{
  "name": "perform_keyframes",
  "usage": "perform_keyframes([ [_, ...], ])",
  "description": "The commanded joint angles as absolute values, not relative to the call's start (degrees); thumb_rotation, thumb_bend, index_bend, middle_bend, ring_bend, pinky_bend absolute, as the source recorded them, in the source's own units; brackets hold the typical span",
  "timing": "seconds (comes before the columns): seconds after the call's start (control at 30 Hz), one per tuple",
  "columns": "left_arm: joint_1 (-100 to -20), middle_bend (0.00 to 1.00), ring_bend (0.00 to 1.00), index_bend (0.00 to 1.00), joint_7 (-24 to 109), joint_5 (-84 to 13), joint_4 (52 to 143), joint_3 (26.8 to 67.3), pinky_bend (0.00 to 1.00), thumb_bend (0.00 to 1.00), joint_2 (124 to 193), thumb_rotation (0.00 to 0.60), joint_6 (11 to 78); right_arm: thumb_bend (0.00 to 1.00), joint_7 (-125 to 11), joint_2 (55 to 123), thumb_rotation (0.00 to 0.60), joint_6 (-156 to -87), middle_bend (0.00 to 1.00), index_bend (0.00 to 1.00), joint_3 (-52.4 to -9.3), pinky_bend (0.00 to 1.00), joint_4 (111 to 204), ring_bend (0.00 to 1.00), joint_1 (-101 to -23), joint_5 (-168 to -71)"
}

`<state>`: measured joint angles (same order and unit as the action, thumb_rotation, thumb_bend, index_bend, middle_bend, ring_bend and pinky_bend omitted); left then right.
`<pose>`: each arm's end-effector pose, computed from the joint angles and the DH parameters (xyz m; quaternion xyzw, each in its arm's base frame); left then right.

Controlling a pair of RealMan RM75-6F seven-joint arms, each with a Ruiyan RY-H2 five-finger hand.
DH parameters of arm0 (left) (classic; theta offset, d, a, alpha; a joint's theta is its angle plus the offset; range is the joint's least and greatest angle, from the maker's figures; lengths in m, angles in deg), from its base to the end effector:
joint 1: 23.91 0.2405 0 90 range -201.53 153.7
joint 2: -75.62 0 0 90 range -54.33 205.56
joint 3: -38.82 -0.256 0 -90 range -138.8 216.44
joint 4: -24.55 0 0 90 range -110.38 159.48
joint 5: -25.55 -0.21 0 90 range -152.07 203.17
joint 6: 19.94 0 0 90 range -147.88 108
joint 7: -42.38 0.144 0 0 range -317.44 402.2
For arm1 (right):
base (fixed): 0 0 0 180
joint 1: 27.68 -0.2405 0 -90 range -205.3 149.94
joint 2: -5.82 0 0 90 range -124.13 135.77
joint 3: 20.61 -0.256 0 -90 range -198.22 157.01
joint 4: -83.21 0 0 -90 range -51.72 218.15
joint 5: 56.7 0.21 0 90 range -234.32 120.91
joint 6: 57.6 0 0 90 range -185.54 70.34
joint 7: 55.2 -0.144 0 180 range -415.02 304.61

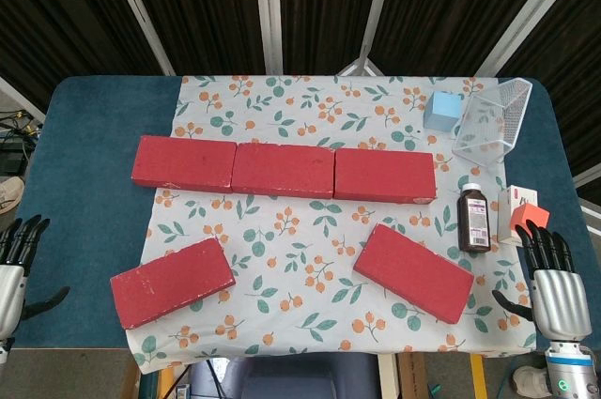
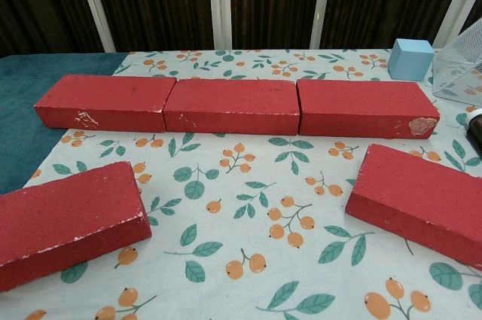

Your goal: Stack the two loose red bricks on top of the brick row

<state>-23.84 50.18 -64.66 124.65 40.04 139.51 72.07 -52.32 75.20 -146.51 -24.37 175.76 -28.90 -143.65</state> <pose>-0.2847 0.1478 0.1588 -0.5809 -0.3696 -0.4023 0.6034 -0.3060 -0.1640 0.1400 0.5619 -0.3929 0.4099 0.6016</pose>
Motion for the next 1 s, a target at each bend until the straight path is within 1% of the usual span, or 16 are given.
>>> perform_keyframes([
  [0.03,-23.59,0.06,0.00,0.06,49.98,-64.76,124.78,40.07,0.10,0.00,139.38,0.600,72.57,0.05,-52.32,75.28,0.600,-146.17,0.02,0.00,-24.35,0.00,176.28,0.00,-28.91,-143.37],
  [0.4,-23.56,0.06,0.00,0.06,49.88,-64.09,124.80,40.67,0.10,0.00,139.61,0.600,72.88,0.05,-55.56,73.91,0.600,-144.65,0.02,0.00,-23.48,0.00,179.91,0.00,-28.24,-141.87],
  [0.53,-23.71,0.06,0.00,0.06,50.19,-63.62,124.58,40.77,0.10,0.00,139.79,0.600,72.42,0.05,-58.85,73.44,0.600,-142.40,0.02,0.00,-22.64,0.00,180.95,0.00,-28.71,-141.84],
  [0.7,-23.65,0.06,0.00,0.06,50.01,-63.86,125.11,40.82,0.10,0.00,139.73,0.600,72.73,0.05,-61.91,74.28,0.600,-140.18,0.02,0.00,-22.94,0.00,183.45,0.00,-29.07,-139.31],
  [0.83,-23.72,0.06,0.00,0.06,50.22,-63.96,124.83,40.64,0.10,0.00,139.85,0.600,72.43,0.05,-58.88,73.88,0.600,-137.16,0.02,0.00,-24.24,0.00,187.20,0.00,-30.31,-134.61],
  [1.0,-24.14,0.06,0.00,0.06,50.55,-63.06,124.84,40.91,0.10,0.00,139.97,0.600,71.45,0.05,-49.42,74.30,0.600,-134.62,0.02,0.00,-26.83,0.00,192.71,0.00,-32.82,-127.08],
])
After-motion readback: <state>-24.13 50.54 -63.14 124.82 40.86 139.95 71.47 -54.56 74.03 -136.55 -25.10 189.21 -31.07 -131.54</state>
